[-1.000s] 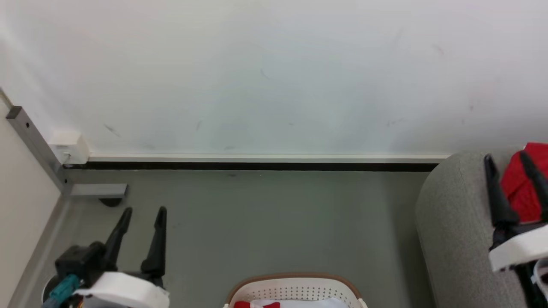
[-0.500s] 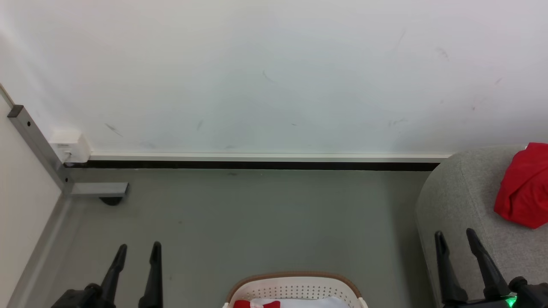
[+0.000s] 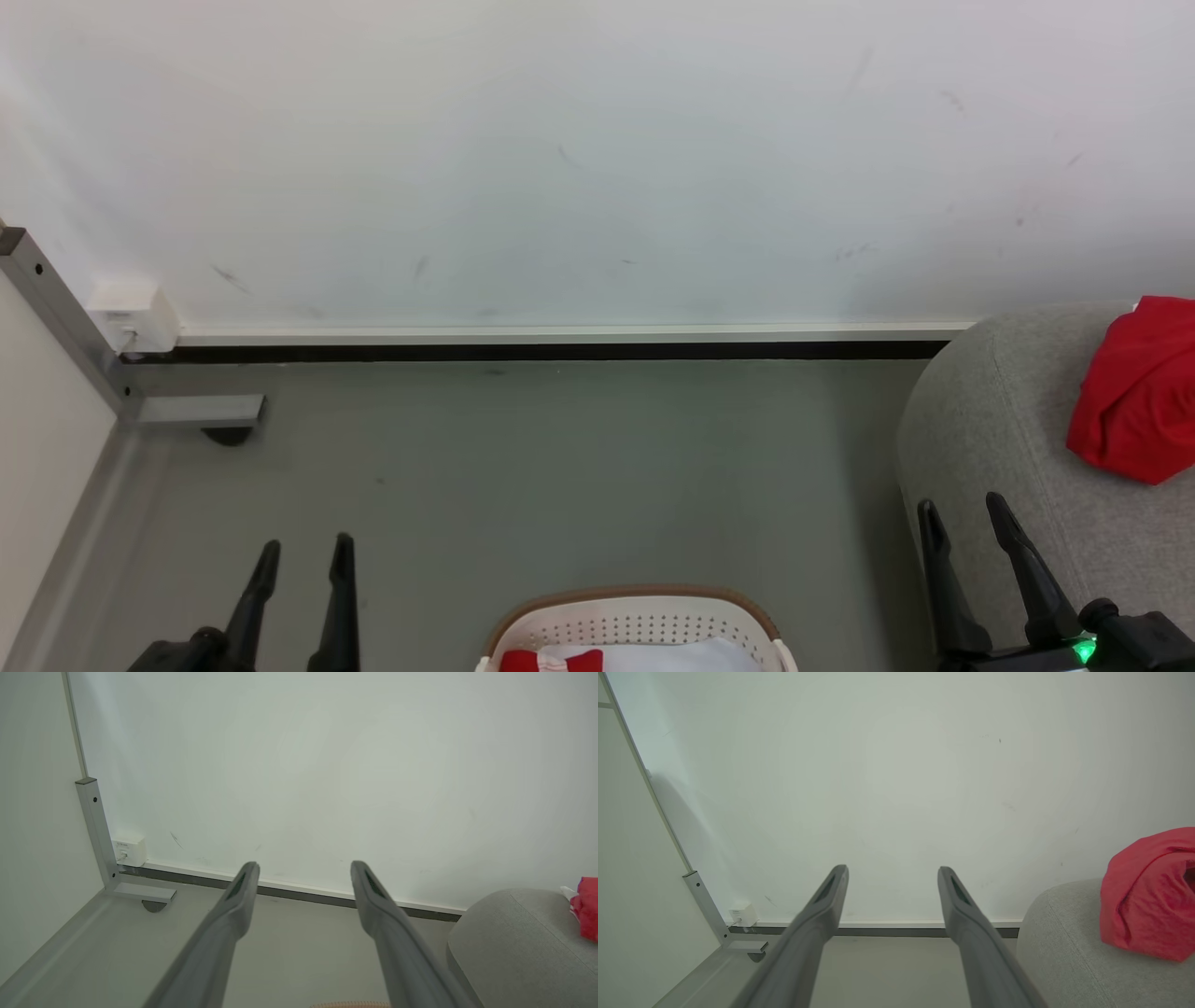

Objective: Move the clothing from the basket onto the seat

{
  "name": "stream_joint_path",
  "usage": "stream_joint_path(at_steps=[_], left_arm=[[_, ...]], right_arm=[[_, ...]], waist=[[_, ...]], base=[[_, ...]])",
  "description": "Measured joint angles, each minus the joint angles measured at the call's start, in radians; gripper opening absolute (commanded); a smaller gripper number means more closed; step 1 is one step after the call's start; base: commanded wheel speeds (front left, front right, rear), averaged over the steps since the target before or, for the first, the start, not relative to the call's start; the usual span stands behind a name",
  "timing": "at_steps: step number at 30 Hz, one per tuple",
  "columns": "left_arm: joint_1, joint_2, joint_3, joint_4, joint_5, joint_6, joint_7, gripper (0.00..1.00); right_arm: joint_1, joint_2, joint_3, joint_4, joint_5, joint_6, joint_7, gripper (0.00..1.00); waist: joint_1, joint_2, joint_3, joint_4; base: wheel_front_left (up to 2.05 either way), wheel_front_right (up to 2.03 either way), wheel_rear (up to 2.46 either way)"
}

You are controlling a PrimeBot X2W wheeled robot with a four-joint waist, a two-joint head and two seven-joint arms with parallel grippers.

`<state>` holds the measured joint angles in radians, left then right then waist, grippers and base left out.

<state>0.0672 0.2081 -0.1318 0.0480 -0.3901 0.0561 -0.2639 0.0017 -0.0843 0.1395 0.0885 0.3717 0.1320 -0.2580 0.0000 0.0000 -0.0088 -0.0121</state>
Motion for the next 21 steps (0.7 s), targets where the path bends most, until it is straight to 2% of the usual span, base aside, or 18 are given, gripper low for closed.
stream_joint_path(at_steps=[11,17,21], left_arm=[[-0.035,-0.036,0.015,0.033,0.054,-0.066,0.000,1.00],[-0.158,-0.034,-0.039,0.106,0.078,-0.114,0.006,1.00],[-0.252,-0.026,-0.094,0.197,0.084,-0.147,0.059,1.00]], right_arm=[[-0.036,-0.001,0.007,-0.013,-0.008,0.000,-0.003,1.00],[-0.154,-0.044,0.010,-0.056,-0.022,0.000,0.003,1.00],[-0.225,-0.042,-0.008,-0.085,-0.022,0.000,0.004,1.00]], waist=[[0.0000,0.0000,0.034,-0.016],[0.0001,0.0000,0.124,-0.049],[0.0002,0.0000,0.200,-0.078]], base=[[0.00,0.00,0.00],[0.00,0.00,0.00],[0.00,0.00,0.00]])
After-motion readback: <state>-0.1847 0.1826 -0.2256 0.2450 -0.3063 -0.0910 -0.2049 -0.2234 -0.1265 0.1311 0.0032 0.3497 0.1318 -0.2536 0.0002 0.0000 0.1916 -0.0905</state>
